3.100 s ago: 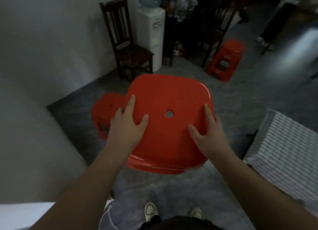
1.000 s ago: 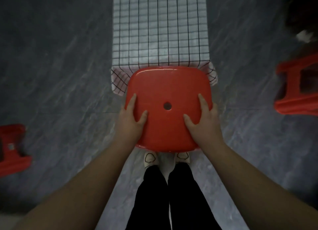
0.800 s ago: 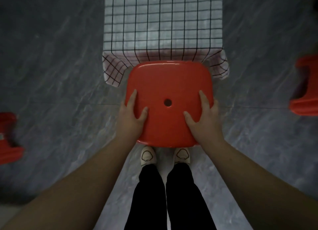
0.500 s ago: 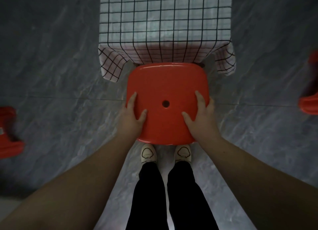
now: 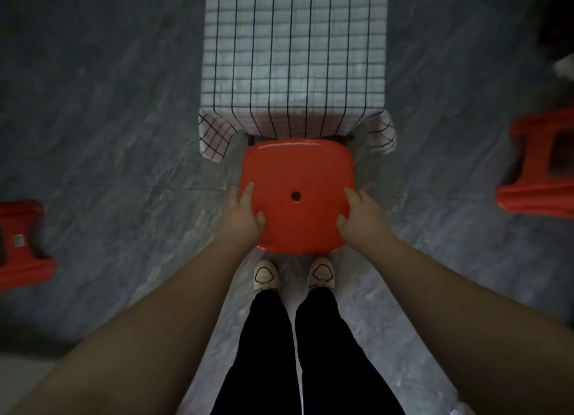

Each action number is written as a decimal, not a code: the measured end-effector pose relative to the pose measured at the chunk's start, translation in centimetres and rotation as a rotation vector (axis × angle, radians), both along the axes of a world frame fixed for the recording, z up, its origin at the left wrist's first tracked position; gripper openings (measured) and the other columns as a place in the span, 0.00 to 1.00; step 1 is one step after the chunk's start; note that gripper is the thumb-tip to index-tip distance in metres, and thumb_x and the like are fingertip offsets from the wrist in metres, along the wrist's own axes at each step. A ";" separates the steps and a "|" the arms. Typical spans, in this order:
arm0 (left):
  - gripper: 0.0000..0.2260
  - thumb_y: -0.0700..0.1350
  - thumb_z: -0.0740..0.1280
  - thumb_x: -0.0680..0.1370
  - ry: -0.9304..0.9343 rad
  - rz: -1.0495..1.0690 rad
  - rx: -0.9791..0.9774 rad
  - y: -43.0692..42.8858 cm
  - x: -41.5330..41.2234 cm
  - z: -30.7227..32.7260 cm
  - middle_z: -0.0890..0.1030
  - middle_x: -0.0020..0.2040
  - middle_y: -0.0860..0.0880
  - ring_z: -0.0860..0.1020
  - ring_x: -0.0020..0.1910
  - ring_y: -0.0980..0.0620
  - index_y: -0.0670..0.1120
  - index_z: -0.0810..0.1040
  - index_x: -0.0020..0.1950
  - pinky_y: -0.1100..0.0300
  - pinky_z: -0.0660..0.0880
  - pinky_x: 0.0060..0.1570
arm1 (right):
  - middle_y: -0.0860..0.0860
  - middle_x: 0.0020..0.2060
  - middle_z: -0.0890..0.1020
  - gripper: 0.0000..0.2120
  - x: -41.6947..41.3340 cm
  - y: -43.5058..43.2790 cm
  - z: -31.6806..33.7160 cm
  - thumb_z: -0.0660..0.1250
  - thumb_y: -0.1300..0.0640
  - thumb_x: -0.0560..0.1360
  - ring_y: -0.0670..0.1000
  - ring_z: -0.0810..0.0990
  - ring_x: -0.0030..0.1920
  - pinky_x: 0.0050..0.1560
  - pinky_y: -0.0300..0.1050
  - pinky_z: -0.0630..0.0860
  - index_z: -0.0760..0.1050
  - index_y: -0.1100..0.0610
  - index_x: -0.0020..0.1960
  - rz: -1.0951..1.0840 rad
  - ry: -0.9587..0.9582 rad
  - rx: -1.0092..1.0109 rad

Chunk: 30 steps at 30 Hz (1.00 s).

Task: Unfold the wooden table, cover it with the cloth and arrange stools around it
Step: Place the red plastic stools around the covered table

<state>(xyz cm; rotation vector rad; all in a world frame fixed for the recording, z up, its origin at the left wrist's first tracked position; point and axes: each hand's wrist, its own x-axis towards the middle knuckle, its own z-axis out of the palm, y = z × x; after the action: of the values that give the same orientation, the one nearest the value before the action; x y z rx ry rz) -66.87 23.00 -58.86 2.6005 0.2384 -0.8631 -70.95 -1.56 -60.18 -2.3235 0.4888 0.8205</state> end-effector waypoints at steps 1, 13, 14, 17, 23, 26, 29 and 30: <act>0.32 0.49 0.62 0.79 -0.022 0.003 -0.026 -0.1 0.0 2.0 0.55 0.80 0.39 0.60 0.76 0.39 0.51 0.53 0.80 0.44 0.64 0.71 | 0.62 0.70 0.68 0.35 -0.1 -0.3 1.9 0.56 0.49 0.71 0.63 0.68 0.68 0.68 0.61 0.68 0.60 0.56 0.77 0.013 -0.011 -0.010; 0.29 0.52 0.63 0.80 -0.424 -0.275 -0.083 2.8 0.3 31.9 0.69 0.74 0.41 0.66 0.73 0.42 0.43 0.62 0.78 0.47 0.63 0.73 | 0.52 0.70 0.71 0.37 -4.4 1.2 32.2 0.52 0.41 0.68 0.56 0.65 0.72 0.72 0.58 0.64 0.66 0.54 0.74 -0.003 -0.442 -0.212; 0.28 0.53 0.63 0.80 -0.447 -0.292 -0.086 3.1 0.0 33.8 0.71 0.72 0.42 0.68 0.71 0.42 0.43 0.64 0.77 0.47 0.65 0.71 | 0.52 0.70 0.71 0.36 -5.0 2.0 34.0 0.52 0.41 0.69 0.56 0.65 0.72 0.72 0.58 0.65 0.66 0.54 0.74 -0.024 -0.483 -0.210; 0.27 0.53 0.63 0.80 -0.517 -0.325 -0.121 4.1 -1.3 38.4 0.72 0.72 0.44 0.68 0.71 0.44 0.45 0.64 0.77 0.48 0.65 0.71 | 0.51 0.71 0.71 0.34 -6.6 4.4 38.0 0.52 0.42 0.70 0.55 0.65 0.73 0.72 0.58 0.64 0.66 0.53 0.74 -0.034 -0.590 -0.229; 0.28 0.56 0.60 0.80 -0.554 -0.408 -0.161 4.1 -2.8 41.4 0.65 0.77 0.43 0.60 0.76 0.45 0.47 0.62 0.78 0.45 0.60 0.74 | 0.52 0.74 0.67 0.33 -7.9 7.3 40.8 0.54 0.41 0.74 0.54 0.60 0.76 0.75 0.57 0.61 0.63 0.51 0.76 -0.108 -0.645 -0.262; 0.29 0.56 0.60 0.81 -0.538 -0.462 -0.185 2.0 -2.7 41.6 0.60 0.79 0.44 0.56 0.79 0.45 0.50 0.59 0.79 0.46 0.56 0.76 | 0.52 0.75 0.66 0.32 -8.4 6.6 41.7 0.55 0.43 0.74 0.54 0.59 0.76 0.77 0.53 0.56 0.61 0.52 0.77 -0.175 -0.668 -0.272; 0.29 0.57 0.59 0.81 -0.569 -0.528 -0.213 -1.3 -2.6 42.4 0.60 0.79 0.45 0.56 0.79 0.46 0.50 0.59 0.80 0.47 0.55 0.77 | 0.54 0.74 0.67 0.35 -9.9 4.3 42.6 0.53 0.40 0.73 0.56 0.61 0.75 0.77 0.53 0.57 0.62 0.53 0.77 -0.230 -0.690 -0.327; 0.29 0.57 0.59 0.81 -0.576 -0.550 -0.220 -2.5 -2.6 42.8 0.60 0.79 0.45 0.56 0.79 0.46 0.50 0.59 0.80 0.48 0.55 0.77 | 0.55 0.74 0.68 0.36 -10.6 3.3 42.8 0.52 0.39 0.73 0.57 0.62 0.75 0.76 0.54 0.57 0.62 0.53 0.77 -0.261 -0.694 -0.344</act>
<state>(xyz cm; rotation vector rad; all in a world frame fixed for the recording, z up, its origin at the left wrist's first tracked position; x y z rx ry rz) -69.48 20.47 -16.08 2.5951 -0.7121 -0.2310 -81.54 1.71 -17.40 -2.5746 0.6266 -0.2238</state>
